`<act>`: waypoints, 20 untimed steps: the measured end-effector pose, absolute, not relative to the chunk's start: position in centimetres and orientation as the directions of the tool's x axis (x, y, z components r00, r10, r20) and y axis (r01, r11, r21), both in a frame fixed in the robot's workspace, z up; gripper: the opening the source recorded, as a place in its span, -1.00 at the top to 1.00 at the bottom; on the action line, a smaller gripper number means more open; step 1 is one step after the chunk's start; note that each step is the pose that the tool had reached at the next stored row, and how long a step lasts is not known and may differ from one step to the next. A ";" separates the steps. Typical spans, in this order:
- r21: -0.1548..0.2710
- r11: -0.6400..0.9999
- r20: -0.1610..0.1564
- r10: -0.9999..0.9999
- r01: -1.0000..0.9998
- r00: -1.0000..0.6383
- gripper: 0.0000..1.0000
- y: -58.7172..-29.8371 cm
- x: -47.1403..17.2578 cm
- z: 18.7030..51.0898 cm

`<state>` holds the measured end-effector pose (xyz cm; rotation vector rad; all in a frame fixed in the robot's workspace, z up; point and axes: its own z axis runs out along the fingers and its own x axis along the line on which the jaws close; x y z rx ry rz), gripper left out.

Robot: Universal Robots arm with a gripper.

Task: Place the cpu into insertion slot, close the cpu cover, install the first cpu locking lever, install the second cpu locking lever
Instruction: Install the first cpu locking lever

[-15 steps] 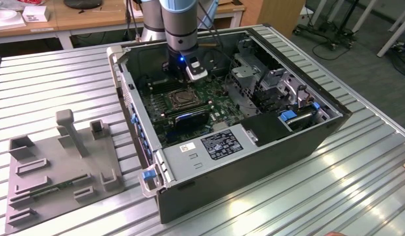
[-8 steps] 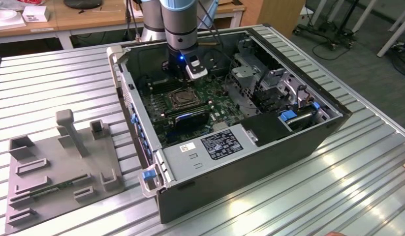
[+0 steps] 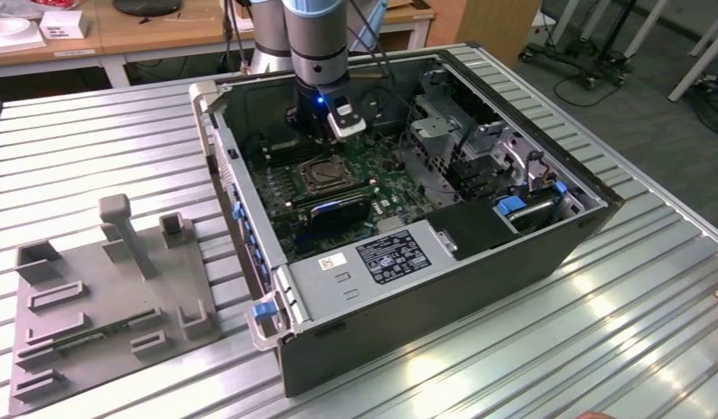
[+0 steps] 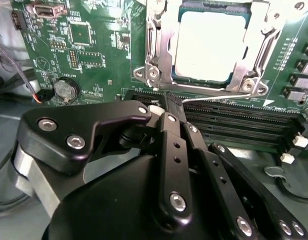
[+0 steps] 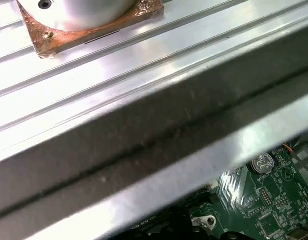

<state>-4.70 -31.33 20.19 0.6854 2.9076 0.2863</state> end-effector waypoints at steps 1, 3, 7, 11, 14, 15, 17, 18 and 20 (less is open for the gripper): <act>0.216 0.878 -0.093 0.454 0.427 -0.886 0.80 -31.2 -4.7 20.2; 0.216 0.878 -0.093 0.455 0.428 -0.886 0.80 -31.1 -4.7 20.2; 0.217 0.877 -0.093 0.456 0.429 -0.885 0.80 -31.1 -4.7 20.2; 0.219 0.877 -0.099 0.456 0.428 -0.884 0.80 -31.1 -4.7 20.1; 0.222 0.877 -0.106 0.456 0.426 -0.884 0.80 -31.1 -4.7 20.1; 0.223 0.877 -0.108 0.456 0.425 -0.883 0.80 -31.2 -4.7 20.0; 0.225 0.877 -0.112 0.456 0.424 -0.883 0.80 -31.2 -4.8 20.0; 0.225 0.877 -0.114 0.456 0.424 -0.883 0.80 -31.3 -4.8 20.0; 0.225 0.877 -0.117 0.456 0.424 -0.882 0.80 -31.3 -4.8 20.0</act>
